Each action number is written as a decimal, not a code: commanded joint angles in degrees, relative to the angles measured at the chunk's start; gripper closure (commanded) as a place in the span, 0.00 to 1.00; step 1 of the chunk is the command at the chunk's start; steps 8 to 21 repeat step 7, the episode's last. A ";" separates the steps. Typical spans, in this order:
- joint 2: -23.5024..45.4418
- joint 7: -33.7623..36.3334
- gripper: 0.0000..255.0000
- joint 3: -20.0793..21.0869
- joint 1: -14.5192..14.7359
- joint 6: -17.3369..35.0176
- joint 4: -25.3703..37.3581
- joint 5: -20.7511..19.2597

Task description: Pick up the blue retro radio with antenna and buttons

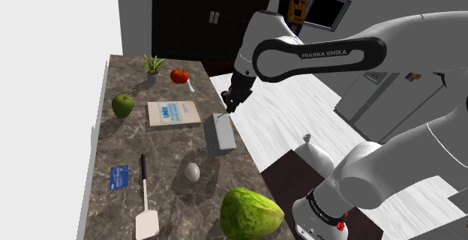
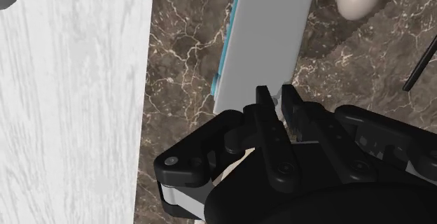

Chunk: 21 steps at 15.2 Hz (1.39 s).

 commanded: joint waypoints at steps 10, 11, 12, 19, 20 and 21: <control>-1.27 -0.12 1.00 -0.36 -0.08 -4.93 3.76 -0.03; -1.27 -0.12 1.00 -0.36 -0.08 -4.93 3.76 -0.03; -1.27 -0.12 1.00 -0.36 -0.08 -4.93 3.76 -0.03; -1.27 -0.12 1.00 -0.36 -0.08 -4.93 3.76 -0.03; -1.27 -0.12 1.00 -0.36 -0.08 -4.93 3.76 -0.03; -1.27 -0.12 1.00 -0.36 -0.08 -4.93 3.76 -0.03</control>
